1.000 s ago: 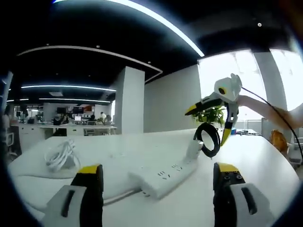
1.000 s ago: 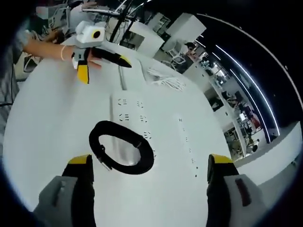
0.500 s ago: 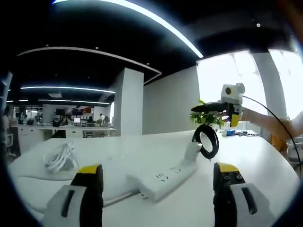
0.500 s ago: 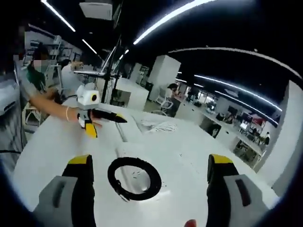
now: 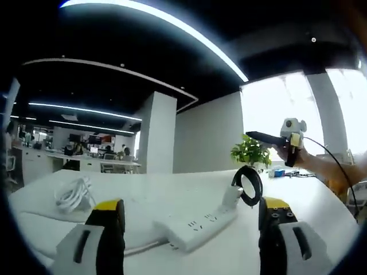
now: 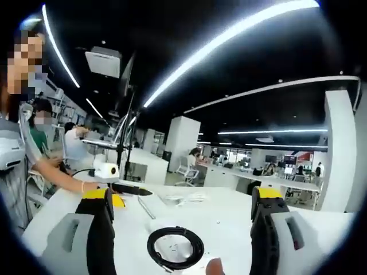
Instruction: Straighten the power strip on the desk, plug the charger into it
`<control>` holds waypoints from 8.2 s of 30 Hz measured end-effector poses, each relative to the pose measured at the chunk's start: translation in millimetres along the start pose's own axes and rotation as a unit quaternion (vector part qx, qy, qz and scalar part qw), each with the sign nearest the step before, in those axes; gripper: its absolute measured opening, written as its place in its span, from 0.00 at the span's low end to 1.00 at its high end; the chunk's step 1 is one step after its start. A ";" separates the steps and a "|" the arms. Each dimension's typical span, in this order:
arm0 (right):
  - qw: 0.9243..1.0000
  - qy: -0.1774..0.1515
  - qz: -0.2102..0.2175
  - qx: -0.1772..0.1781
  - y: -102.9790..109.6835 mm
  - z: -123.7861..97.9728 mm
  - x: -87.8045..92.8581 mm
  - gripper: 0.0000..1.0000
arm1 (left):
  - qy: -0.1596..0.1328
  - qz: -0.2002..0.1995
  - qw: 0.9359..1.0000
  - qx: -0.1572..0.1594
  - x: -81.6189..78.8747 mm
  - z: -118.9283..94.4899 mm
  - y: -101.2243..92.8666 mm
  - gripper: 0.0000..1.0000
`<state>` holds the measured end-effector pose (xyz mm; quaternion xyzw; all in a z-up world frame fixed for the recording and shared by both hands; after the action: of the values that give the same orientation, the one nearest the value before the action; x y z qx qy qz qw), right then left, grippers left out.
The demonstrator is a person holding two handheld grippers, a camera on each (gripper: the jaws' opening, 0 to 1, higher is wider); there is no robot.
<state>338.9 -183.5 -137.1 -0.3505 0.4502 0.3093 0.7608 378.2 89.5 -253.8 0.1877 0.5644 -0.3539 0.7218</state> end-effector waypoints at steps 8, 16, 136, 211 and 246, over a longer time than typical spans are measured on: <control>0.998 -0.040 0.029 0.036 12.7 -3.7 -1.7 1.00 | -0.011 -0.007 1.000 -0.014 -7.6 -2.5 4.8 0.99; 0.996 -0.032 0.036 0.078 8.5 -20.7 21.8 1.00 | -0.015 -0.001 1.000 -0.014 -12.4 -2.3 3.1 0.99; 0.959 0.270 0.041 0.074 -6.6 -27.1 187.2 0.27 | 0.182 0.030 0.982 0.035 72.1 39.9 15.5 0.45; 0.969 0.170 0.099 0.147 10.6 -39.6 135.4 1.00 | 0.184 0.088 0.979 -0.008 43.8 20.3 -0.6 0.99; 0.960 0.141 0.007 0.242 44.4 -96.4 50.2 1.00 | 0.040 0.031 0.994 -0.101 -29.9 -34.7 -33.8 0.99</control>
<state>279.1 -229.0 -227.3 -0.1928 0.6168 0.1440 0.7494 326.8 98.8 -231.3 0.1456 0.6193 -0.2650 0.7246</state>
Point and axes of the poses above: the point that each gripper's makers call its tool centre point, and the gripper's own axes: z roughly forward along the fingers, y roughly to its left, x roughly out of its underside, the point moved 5 cm from there along -z, roughly backward along the fingers, and after that the axes turned 12 degrees about -y, right-handed, at the moved point
